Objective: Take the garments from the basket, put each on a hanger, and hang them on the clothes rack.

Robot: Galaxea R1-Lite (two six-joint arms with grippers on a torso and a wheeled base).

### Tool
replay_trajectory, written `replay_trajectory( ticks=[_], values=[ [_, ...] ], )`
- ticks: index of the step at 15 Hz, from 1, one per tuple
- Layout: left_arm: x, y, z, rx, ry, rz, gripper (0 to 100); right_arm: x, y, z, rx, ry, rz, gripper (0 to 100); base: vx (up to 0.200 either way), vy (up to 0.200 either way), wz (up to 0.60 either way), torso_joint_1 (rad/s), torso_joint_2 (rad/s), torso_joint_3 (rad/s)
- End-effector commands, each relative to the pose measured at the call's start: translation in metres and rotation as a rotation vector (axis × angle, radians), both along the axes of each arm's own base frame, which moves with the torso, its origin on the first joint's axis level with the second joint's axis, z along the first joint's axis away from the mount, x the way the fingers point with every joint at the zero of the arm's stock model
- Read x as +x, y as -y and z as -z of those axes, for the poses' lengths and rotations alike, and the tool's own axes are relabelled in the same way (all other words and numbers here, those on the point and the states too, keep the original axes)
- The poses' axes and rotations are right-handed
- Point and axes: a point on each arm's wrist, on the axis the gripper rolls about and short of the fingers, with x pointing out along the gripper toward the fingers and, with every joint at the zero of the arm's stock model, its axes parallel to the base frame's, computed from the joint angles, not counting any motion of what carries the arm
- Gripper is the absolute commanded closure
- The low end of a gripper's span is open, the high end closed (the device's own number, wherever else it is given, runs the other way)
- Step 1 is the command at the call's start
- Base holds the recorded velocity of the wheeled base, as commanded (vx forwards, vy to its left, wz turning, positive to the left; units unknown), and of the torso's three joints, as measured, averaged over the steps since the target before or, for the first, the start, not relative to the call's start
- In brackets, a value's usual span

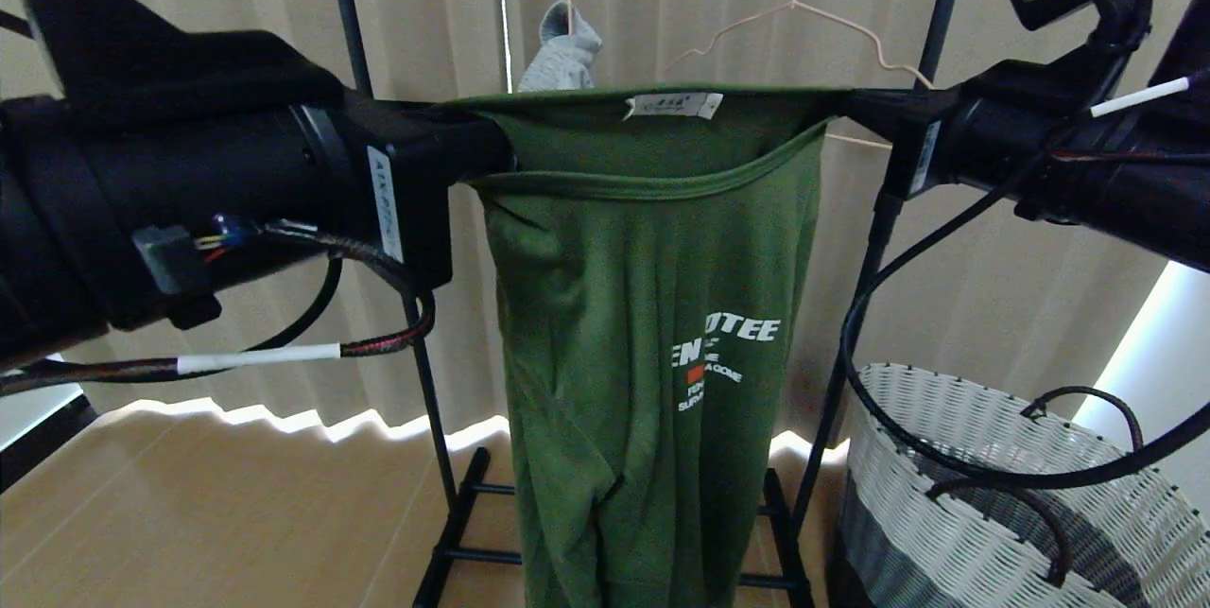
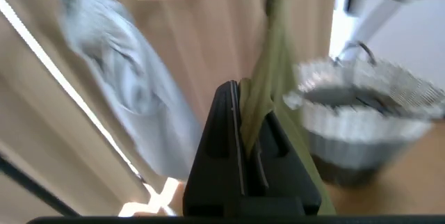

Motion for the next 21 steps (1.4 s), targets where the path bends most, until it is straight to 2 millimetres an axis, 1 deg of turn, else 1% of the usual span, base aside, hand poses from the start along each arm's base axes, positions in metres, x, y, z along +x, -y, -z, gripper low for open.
replay_trajectory(
  ticks=[1, 2, 3, 4, 5, 6, 10, 12, 14, 18, 21],
  values=[
    [0.026, 0.005, -0.010, -0.015, 0.016, -0.062, 100, -0.028, 0.013, -0.010, 0.014, 0.037, 0.001, 100, 0.000, 0.000, 0.00, 0.000, 0.00, 0.000],
    [0.031, 0.007, -0.006, -0.008, 0.006, -0.071, 100, -0.035, 0.016, -0.009, 0.015, 0.038, 0.001, 100, 0.000, 0.000, 0.00, 0.000, 0.00, 0.000],
    [0.044, 0.010, 0.005, 0.021, -0.024, -0.094, 100, -0.051, 0.023, -0.006, 0.014, 0.036, -0.001, 100, 0.000, 0.000, 0.00, 0.000, 0.00, 0.000],
    [0.050, 0.014, 0.010, 0.027, -0.030, -0.100, 100, -0.060, 0.027, -0.003, 0.012, 0.031, -0.002, 100, 0.000, 0.000, 0.00, 0.000, 0.00, 0.000],
    [0.050, 0.014, 0.010, 0.027, -0.030, -0.100, 100, -0.060, 0.027, -0.003, 0.012, 0.031, -0.002, 100, 0.000, 0.000, 0.00, 0.000, 0.00, 0.000],
    [0.053, 0.017, 0.008, 0.002, -0.002, -0.098, 100, -0.071, 0.032, 0.000, 0.011, 0.030, -0.002, 100, 0.000, 0.000, 0.00, 0.000, 0.00, 0.000],
    [0.045, 0.010, 0.003, -0.007, 0.016, -0.100, 100, -0.070, 0.032, 0.002, 0.014, 0.030, -0.008, 100, 0.000, 0.000, 0.00, 0.000, 0.00, 0.000],
    [0.043, 0.009, 0.007, 0.002, 0.007, -0.098, 100, -0.069, 0.031, 0.002, 0.012, 0.028, -0.008, 100, 0.000, 0.000, 0.00, 0.000, 0.00, 0.000],
    [0.044, 0.009, 0.012, 0.012, -0.004, -0.098, 100, -0.069, 0.031, 0.003, 0.010, 0.024, -0.010, 100, 0.000, 0.000, 0.00, 0.000, 0.00, 0.000],
    [0.044, 0.008, 0.013, 0.014, -0.008, -0.103, 100, -0.061, 0.027, 0.007, 0.002, 0.007, -0.010, 100, 0.000, 0.000, 0.00, 0.000, 0.00, 0.000],
    [0.047, 0.007, 0.014, 0.015, -0.009, -0.111, 100, -0.062, 0.027, 0.007, 0.002, 0.006, -0.013, 100, 0.000, 0.000, 0.00, 0.000, 0.00, 0.000]
  ],
)
